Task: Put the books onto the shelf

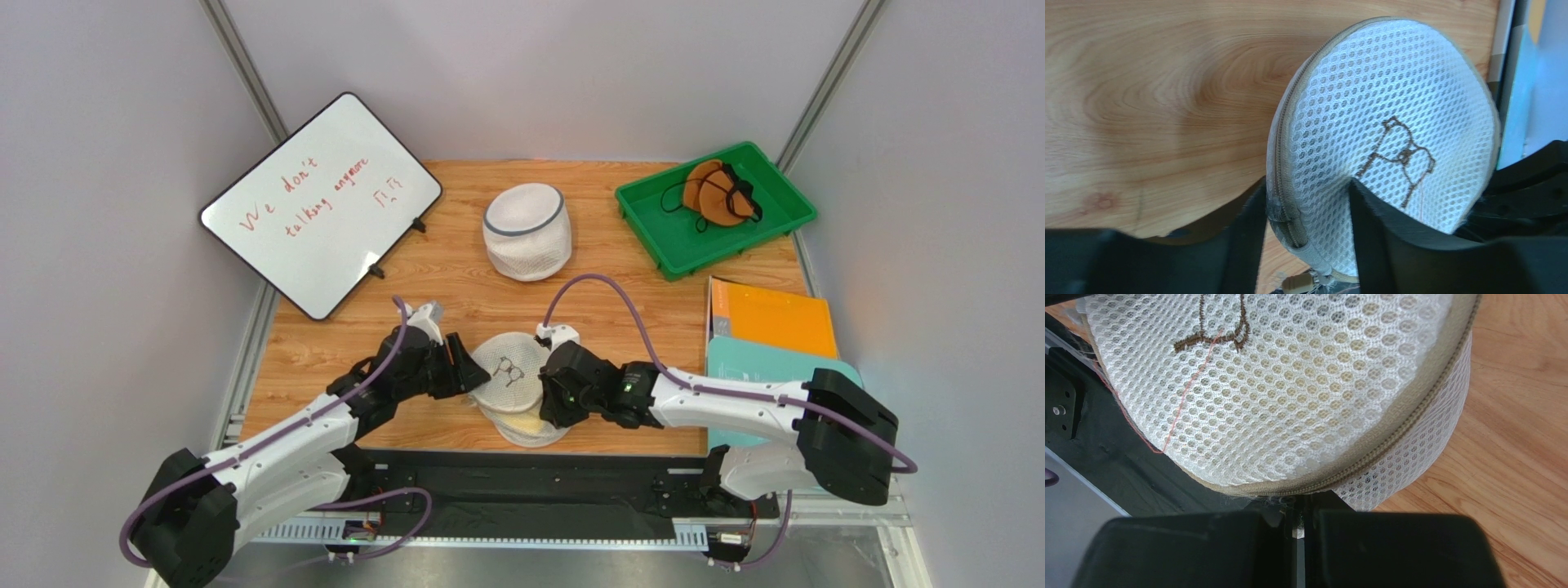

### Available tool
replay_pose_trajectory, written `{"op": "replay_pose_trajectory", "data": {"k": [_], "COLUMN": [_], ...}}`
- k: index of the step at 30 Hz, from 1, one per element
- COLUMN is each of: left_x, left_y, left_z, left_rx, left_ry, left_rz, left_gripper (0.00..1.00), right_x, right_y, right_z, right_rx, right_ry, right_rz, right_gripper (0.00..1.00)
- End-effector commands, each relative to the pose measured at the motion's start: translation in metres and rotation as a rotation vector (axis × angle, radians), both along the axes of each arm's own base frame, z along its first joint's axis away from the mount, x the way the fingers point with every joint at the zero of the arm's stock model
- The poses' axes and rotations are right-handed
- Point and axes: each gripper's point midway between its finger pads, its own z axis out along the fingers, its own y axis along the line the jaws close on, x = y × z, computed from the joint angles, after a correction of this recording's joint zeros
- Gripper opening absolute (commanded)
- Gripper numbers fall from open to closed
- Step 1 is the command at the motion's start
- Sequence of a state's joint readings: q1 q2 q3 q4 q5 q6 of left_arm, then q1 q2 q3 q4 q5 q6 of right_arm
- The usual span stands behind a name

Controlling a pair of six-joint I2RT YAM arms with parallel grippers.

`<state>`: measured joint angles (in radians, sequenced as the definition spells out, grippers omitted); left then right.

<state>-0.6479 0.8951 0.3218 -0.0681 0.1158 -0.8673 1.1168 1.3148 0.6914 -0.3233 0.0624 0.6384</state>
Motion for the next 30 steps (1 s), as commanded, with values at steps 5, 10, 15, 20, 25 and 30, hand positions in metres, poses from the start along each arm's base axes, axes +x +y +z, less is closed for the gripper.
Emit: {"op": "replay_pose_trajectory", "data": {"k": [5,10,15,20,25,30], "left_x": [0.006,0.009,0.023,0.028,0.034,0.032], "left_y": [-0.013,-0.003,0.024,0.032,0.026,0.013], "left_z": [0.037,0.065,0.109,0.129,0.115,0.110], "left_rx": [-0.122,-0.124,-0.083,-0.052,0.032,0.039], "left_ry": [-0.057,-0.116,-0.252,-0.285,-0.241,-0.209], "left_rz": [0.000,0.048,0.176,0.246,0.310,0.395], "left_gripper": [0.05,0.00,0.00,0.00,0.00,0.00], "right_x": [0.014,0.023,0.029,0.035,0.029,0.035], "right_y": [-0.005,-0.010,-0.029,-0.029,0.010,0.043], "right_z": [0.005,0.018,0.041,0.101,0.156,0.176], "right_rx": [0.015,0.015,-0.043,0.065,0.340,0.452], "right_ry": [-0.039,-0.051,-0.093,-0.157,-0.172,-0.176], "right_rz": [-0.051,-0.080,-0.129,-0.186,-0.138,-0.134], "right_gripper": [0.00,0.42,0.79,0.79,0.77,0.73]}}
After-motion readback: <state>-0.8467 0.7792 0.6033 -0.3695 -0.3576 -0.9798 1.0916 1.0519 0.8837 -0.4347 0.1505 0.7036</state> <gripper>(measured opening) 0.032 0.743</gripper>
